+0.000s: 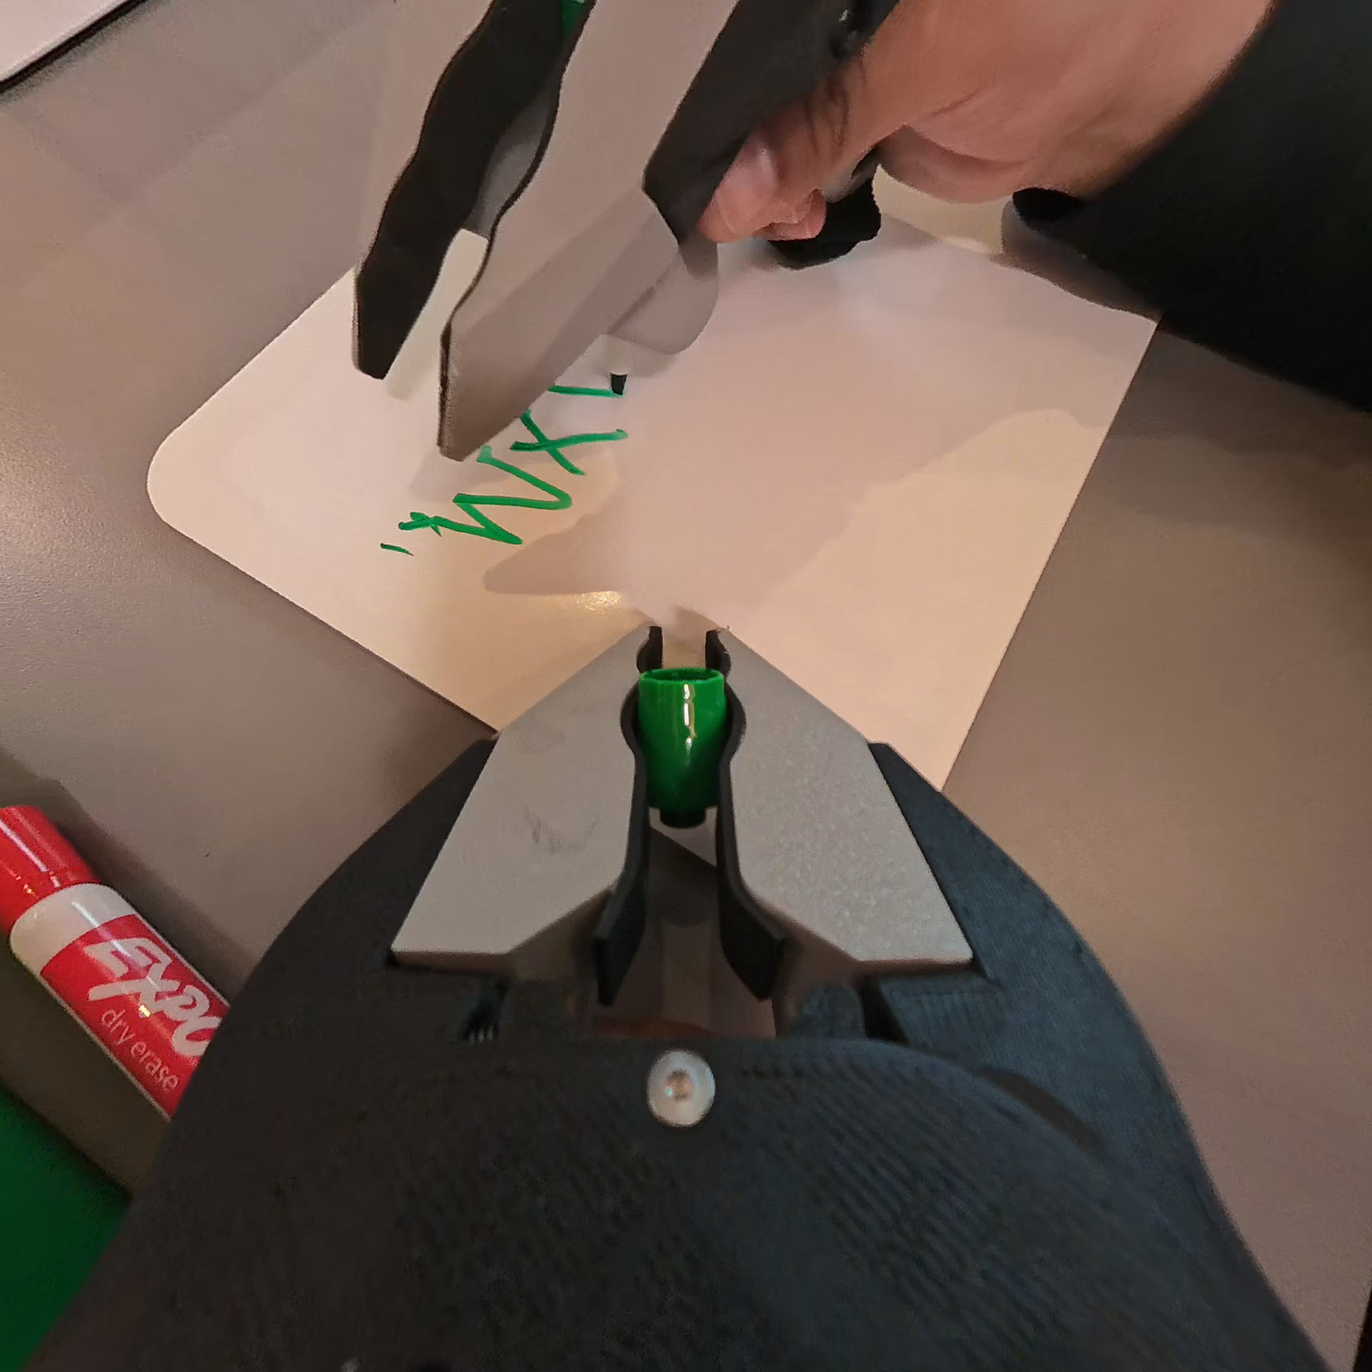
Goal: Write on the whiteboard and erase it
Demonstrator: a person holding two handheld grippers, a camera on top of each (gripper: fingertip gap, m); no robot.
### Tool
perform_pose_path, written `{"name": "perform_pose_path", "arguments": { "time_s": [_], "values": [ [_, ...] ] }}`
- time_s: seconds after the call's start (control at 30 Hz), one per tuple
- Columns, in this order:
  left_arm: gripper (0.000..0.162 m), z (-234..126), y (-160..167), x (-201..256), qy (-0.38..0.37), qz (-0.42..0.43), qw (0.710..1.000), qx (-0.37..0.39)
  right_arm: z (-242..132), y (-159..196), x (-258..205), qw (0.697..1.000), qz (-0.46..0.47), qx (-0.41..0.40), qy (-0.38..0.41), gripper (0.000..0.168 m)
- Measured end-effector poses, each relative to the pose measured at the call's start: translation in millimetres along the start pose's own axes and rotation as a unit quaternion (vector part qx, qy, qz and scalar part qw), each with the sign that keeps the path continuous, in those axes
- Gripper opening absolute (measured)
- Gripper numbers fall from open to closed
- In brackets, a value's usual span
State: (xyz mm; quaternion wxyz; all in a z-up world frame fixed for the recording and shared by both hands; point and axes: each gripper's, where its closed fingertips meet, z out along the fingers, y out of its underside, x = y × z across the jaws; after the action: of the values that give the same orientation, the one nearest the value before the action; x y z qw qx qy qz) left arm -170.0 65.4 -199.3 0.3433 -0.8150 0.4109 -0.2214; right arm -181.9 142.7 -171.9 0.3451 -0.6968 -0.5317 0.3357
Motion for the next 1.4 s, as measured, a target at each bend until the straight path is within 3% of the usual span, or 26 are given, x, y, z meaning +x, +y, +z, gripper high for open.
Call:
{"name": "perform_pose_path", "arguments": {
  "time_s": [0.4, 0.77, 1.07, 1.4],
  "values": [
    [0.010, 0, 0, 0, 0.000, 0.002, 1.000, 0.000, -6, -2, 29, 0.998, 0.023, 0.017, 0.052, 0.028],
    [0.010, 0, 0, 0, 0.000, 0.001, 1.000, -0.001, 0, 2, -16, 1.000, -0.004, -0.002, 0.008, 0.028],
    [0.010, 0, 0, 0, 0.000, 0.001, 1.000, 0.000, -25, -3, 23, 0.996, 0.038, 0.042, 0.067, 0.028],
    [0.010, 1, -1, 1, 0.002, 0.000, 1.000, 0.002, -14, 5, 32, 0.996, 0.030, 0.010, 0.087, 0.028]
  ]
}}
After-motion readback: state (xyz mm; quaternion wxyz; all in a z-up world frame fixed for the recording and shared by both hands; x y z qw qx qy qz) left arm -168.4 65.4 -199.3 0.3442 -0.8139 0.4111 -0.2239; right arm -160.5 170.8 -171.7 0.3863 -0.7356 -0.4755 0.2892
